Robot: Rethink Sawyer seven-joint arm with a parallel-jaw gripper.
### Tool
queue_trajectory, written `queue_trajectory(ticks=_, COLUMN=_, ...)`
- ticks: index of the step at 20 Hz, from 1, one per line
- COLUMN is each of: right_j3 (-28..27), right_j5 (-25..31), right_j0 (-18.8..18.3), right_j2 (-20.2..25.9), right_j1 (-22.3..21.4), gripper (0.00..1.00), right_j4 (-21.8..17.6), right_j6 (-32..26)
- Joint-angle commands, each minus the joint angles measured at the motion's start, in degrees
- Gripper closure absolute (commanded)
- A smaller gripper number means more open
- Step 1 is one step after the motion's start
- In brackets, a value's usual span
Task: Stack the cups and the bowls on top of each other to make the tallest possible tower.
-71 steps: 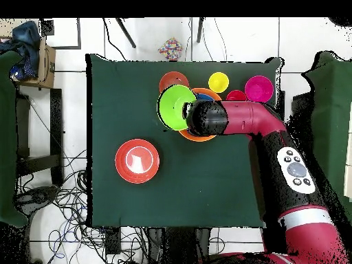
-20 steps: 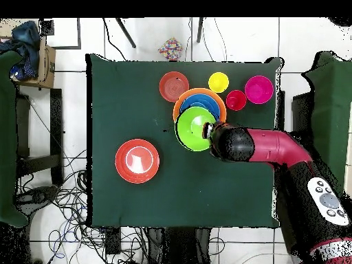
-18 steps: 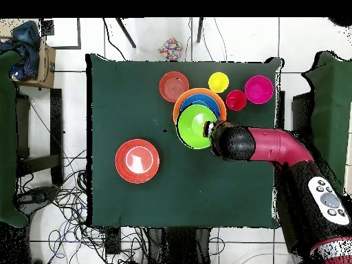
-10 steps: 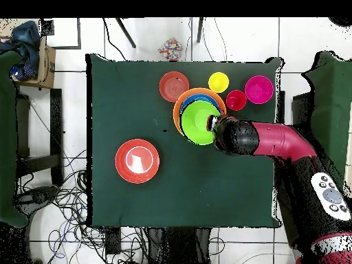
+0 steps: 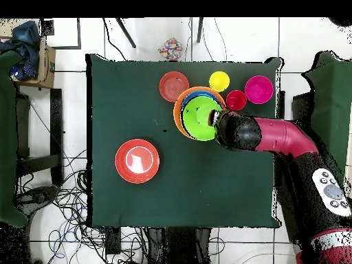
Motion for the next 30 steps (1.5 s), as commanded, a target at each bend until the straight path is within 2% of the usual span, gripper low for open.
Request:
queue_trajectory(ticks=1, right_j3=-5.3, right_j5=4.4, right_j0=0.08, right_j2=2.38, right_j1=3.24, gripper=1.0, right_j4=-1.11, right_j6=-6.21)
queue_trajectory(ticks=8, right_j3=-6.28, right_j5=7.22, right_j0=-0.97, right_j2=4.09, right_j1=1.95, gripper=1.0, right_j4=1.57, right_j6=-7.06)
queue_trajectory(ticks=18, right_j3=-7.37, right_j5=8.43, right_j0=-1.77, right_j2=5.27, right_j1=2.05, gripper=1.0, right_j4=2.01, right_j6=-6.6)
queue_trajectory(ticks=23, right_j3=-8.27, right_j5=7.85, right_j0=-1.39, right_j2=5.03, right_j1=2.95, gripper=1.0, right_j4=1.16, right_j6=-6.02)
queue_trajectory(ticks=30, right_j3=-10.79, right_j5=9.11, right_j0=0.02, right_j2=5.26, right_j1=3.18, gripper=1.0, right_j4=2.39, right_j6=-4.46)
